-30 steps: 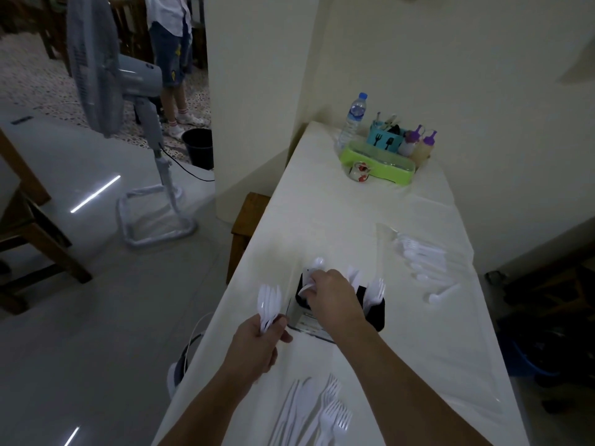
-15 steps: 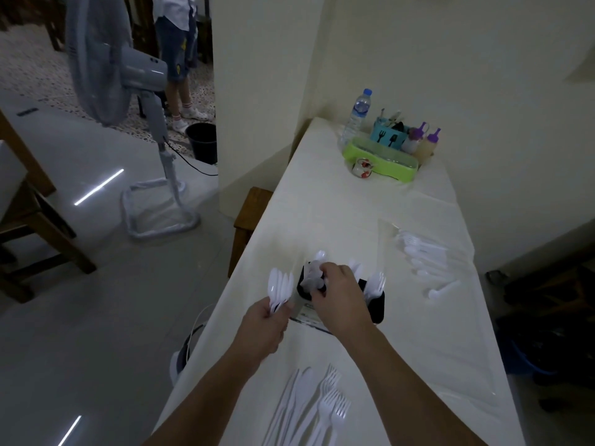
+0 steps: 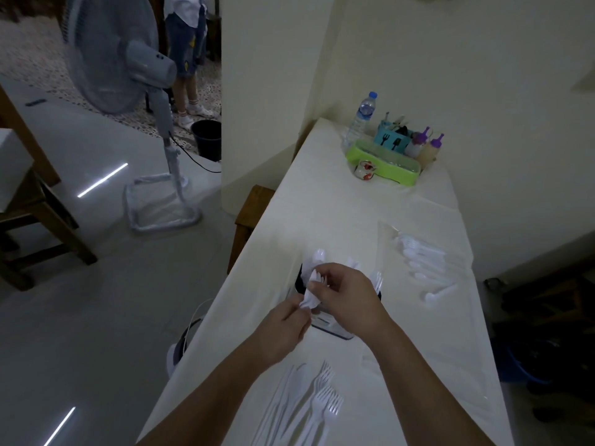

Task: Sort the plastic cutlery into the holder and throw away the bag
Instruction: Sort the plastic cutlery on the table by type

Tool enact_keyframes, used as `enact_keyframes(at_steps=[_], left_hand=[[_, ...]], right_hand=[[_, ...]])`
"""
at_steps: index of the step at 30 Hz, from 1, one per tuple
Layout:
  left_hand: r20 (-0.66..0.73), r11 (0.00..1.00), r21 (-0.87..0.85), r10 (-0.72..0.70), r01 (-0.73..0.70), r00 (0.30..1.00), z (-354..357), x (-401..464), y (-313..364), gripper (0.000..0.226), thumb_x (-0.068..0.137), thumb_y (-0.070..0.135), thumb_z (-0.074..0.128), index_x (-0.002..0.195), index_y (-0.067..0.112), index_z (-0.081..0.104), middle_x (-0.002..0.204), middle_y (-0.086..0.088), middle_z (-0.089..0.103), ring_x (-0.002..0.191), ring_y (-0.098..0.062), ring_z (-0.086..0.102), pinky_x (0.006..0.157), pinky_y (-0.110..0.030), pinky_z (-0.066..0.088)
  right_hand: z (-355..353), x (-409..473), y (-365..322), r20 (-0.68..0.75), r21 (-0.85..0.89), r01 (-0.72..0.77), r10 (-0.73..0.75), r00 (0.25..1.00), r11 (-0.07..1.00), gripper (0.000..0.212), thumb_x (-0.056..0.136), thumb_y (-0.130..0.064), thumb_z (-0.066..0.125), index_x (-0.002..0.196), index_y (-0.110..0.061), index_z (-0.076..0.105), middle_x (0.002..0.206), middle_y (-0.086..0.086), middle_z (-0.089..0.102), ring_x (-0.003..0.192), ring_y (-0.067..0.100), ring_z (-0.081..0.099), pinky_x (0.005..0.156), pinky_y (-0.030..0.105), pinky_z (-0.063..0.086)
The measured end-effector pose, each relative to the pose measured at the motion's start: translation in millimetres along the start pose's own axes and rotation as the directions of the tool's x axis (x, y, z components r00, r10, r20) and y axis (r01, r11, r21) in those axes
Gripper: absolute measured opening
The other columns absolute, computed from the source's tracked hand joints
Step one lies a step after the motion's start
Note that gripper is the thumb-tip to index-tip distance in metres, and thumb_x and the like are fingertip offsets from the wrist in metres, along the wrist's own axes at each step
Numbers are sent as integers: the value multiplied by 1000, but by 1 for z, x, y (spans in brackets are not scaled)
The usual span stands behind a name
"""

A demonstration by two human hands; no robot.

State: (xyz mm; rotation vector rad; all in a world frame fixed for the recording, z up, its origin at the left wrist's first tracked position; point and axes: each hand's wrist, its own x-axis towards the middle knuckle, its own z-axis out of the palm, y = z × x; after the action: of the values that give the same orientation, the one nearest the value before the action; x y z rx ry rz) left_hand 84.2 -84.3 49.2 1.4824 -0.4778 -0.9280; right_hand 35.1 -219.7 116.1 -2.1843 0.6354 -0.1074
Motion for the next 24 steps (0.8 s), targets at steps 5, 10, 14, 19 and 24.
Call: enact_keyframes(at_steps=[5,10,14,19,24], left_hand=[[28,989,90,114,-116,993,-2,-3,5,24,102,26,46,78,29,52,58,5,49,51,-10,44,50,-24,39],[-1,981,156,121,-119,993,-3,-2,10,21,101,28,47,81,23,53,60,4,54,51,-11,50,50,-22,43],[-17,980,167,110,-105,994,-1,-3,14,14,99,28,51,87,24,57,60,7,58,50,-7,53,51,-17,44],[-35,978,186,102,-94,994,0,-2,17,18,99,29,52,83,24,60,58,11,62,50,-4,54,52,-15,45],[-54,961,262,111,-93,992,-3,-4,6,26,97,29,55,72,23,60,51,7,52,46,-5,46,47,-12,37]], right_hand=[[-11,2,8,69,242,-64,49,996,968,22,91,-10,63,112,-14,70,105,3,75,91,10,70,75,22,53],[-14,-1,8,83,212,-59,42,996,975,22,92,-23,64,113,-22,70,100,-4,76,91,9,71,81,27,56],[-18,0,7,37,179,-41,35,999,983,13,93,-18,63,103,-15,70,81,-8,73,67,0,64,65,18,49],[-23,-2,1,-15,160,-73,77,997,984,14,93,-10,58,95,-16,70,73,-8,69,54,-2,58,55,15,44],[-26,-3,2,67,-183,-87,101,993,979,18,88,-19,56,81,-27,70,62,-4,67,50,3,60,53,22,49]])
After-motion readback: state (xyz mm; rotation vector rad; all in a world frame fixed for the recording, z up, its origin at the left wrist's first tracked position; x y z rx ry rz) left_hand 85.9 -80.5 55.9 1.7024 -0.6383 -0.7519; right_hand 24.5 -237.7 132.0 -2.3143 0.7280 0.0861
